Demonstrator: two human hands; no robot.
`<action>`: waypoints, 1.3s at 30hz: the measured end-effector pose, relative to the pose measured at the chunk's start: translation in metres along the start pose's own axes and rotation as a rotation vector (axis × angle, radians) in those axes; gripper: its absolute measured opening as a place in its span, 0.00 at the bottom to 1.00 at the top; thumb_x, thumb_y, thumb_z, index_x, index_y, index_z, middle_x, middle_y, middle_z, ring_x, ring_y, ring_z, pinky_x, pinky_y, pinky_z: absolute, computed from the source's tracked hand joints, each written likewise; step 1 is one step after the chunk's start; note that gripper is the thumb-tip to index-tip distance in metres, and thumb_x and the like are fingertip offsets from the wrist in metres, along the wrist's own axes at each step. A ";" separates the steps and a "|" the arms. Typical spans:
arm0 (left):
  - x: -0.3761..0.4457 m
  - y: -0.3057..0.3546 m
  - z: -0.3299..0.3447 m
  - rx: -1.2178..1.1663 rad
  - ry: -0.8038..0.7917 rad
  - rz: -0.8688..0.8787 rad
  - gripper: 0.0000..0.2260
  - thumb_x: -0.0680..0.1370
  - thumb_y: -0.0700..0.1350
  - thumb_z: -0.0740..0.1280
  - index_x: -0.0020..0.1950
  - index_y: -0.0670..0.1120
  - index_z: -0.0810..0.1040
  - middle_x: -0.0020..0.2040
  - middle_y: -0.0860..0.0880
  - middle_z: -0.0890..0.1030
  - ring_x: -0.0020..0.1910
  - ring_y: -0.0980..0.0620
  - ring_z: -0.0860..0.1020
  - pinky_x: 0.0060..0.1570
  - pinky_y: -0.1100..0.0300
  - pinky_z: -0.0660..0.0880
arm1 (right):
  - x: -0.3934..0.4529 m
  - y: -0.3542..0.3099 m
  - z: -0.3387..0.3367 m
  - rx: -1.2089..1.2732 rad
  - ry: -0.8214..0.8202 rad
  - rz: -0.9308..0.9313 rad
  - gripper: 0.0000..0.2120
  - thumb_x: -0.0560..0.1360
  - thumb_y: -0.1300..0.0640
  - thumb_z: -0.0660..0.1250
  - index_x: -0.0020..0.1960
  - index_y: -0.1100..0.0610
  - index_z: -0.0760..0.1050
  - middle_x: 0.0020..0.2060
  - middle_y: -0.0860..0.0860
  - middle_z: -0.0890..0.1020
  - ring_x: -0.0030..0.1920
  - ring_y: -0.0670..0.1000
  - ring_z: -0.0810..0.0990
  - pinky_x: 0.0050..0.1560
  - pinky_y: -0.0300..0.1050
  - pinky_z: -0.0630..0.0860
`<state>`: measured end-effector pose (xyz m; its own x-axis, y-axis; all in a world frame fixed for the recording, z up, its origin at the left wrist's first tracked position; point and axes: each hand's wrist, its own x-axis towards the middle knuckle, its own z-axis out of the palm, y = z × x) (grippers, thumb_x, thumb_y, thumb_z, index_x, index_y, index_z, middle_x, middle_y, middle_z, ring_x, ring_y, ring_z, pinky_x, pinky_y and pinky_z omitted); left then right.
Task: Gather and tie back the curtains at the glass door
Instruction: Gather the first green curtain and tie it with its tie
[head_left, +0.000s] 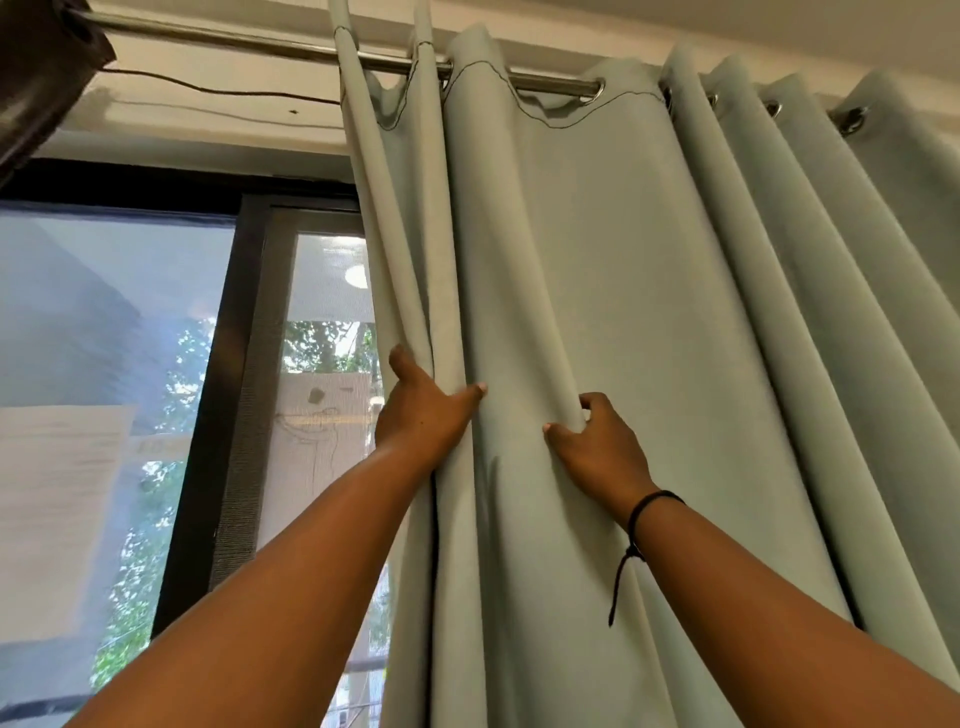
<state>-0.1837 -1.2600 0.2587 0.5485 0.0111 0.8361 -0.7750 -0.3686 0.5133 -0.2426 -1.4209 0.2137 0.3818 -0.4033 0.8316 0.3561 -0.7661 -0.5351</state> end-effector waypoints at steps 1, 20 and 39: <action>0.004 0.005 0.000 -0.001 0.024 0.000 0.41 0.75 0.58 0.66 0.77 0.48 0.44 0.72 0.41 0.66 0.66 0.38 0.70 0.62 0.49 0.68 | 0.004 -0.003 -0.003 -0.030 -0.005 -0.027 0.23 0.77 0.50 0.63 0.69 0.54 0.63 0.57 0.51 0.77 0.43 0.48 0.73 0.43 0.42 0.69; -0.026 0.138 0.135 -0.178 -0.095 0.172 0.11 0.77 0.40 0.60 0.58 0.41 0.75 0.57 0.40 0.78 0.57 0.39 0.75 0.49 0.55 0.71 | 0.049 0.044 -0.095 -0.277 0.147 -0.232 0.15 0.77 0.55 0.57 0.57 0.43 0.76 0.47 0.50 0.83 0.39 0.52 0.75 0.36 0.42 0.67; 0.067 -0.052 -0.110 -0.296 0.144 -0.205 0.18 0.71 0.50 0.72 0.52 0.37 0.79 0.44 0.41 0.80 0.45 0.43 0.80 0.45 0.55 0.75 | 0.009 -0.164 0.152 -0.100 -0.358 -0.583 0.16 0.75 0.66 0.61 0.63 0.64 0.75 0.59 0.63 0.78 0.59 0.61 0.77 0.57 0.51 0.72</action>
<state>-0.1413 -1.1379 0.3090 0.6680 0.1949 0.7182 -0.7225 -0.0610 0.6886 -0.1677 -1.2225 0.2865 0.4160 0.2651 0.8699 0.5149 -0.8571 0.0150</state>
